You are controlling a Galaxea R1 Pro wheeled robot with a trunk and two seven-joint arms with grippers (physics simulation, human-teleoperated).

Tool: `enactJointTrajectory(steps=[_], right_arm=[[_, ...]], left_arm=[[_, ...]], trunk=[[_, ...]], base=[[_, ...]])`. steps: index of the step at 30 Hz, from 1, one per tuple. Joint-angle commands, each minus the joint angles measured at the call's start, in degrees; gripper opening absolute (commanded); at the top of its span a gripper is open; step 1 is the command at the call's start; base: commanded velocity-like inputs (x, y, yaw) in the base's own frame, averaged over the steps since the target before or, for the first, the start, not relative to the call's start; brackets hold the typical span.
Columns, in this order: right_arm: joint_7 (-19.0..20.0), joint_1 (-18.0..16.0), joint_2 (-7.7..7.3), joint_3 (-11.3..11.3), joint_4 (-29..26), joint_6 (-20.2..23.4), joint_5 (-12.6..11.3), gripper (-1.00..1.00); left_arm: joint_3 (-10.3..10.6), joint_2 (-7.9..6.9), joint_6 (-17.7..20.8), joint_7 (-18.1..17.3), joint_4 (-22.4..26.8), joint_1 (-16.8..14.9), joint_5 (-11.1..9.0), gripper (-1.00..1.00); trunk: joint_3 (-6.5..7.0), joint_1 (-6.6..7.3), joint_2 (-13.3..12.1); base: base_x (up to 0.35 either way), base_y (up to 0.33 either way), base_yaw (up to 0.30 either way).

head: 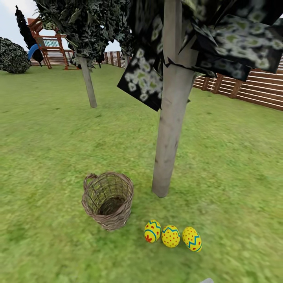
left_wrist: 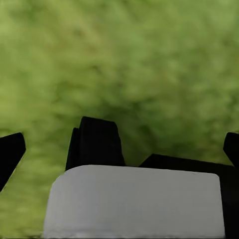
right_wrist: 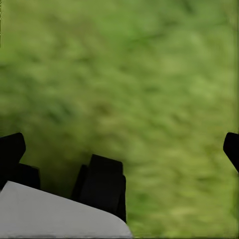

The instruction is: Take the three Easter eggs out of the wicker basket on the lawn in the garden, then place them on the lawn next to a single tree (choose any tree) so that all three eggs are next to the same tree and none are left in the basket.

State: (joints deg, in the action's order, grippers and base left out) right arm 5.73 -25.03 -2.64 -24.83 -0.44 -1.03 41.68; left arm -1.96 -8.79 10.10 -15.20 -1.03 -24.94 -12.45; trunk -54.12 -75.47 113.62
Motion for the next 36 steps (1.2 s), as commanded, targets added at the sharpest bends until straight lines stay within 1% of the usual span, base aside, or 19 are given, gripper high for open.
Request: enactJointTrajectory(steps=[1, 4, 7, 22, 30, 36], right_arm=[[0.2, 0.1, -0.01, -0.5, 0.0, -0.1, 0.4, 1.0], [0.2, 0.1, -0.05, -0.5, 0.0, -0.1, 0.4, 1.0], [0.2, 0.2, -0.02, -0.5, 0.0, -0.1, 0.3, 1.0], [0.2, 1.4, 0.08, -0.4, 0.2, -0.1, 0.3, 1.0], [0.3, 2.0, 0.66, -0.5, 0.8, -0.1, 0.3, 1.0], [0.3, 3.1, 0.49, -0.5, 1.0, -0.1, 0.1, 1.0]], left_arm=[[-0.2, 0.05, 0.1, 0.7, -0.1, 0.1, -0.5, 1.0], [-0.1, 0.12, 0.0, 1.9, -0.1, 0.6, -0.5, 1.0], [-0.1, -0.05, -0.1, 2.2, -0.1, 0.7, -0.5, 1.0], [-0.1, 0.0, -0.1, 2.4, -0.2, 0.8, -0.6, 1.0], [-0.1, 0.58, -0.1, 2.4, -0.5, 1.0, -0.6, 1.0], [-0.1, 0.7, -0.1, 2.4, -1.7, 1.2, -0.6, 1.0]], trunk=[[0.15, 0.23, -0.4], [0.69, 0.89, -1.6], [1.22, 1.55, -2.8], [3.92, 4.85, -8.8], [5.35, 6.6, -12.0], [6.43, 7.92, -14.4]], base=[[0.0, 0.0, 0.0], [0.0, 0.0, 0.0], [0.0, 0.0, 0.0], [0.0, 0.0, 0.0], [0.0, 0.0, 0.0], [0.0, 0.0, 0.0]])
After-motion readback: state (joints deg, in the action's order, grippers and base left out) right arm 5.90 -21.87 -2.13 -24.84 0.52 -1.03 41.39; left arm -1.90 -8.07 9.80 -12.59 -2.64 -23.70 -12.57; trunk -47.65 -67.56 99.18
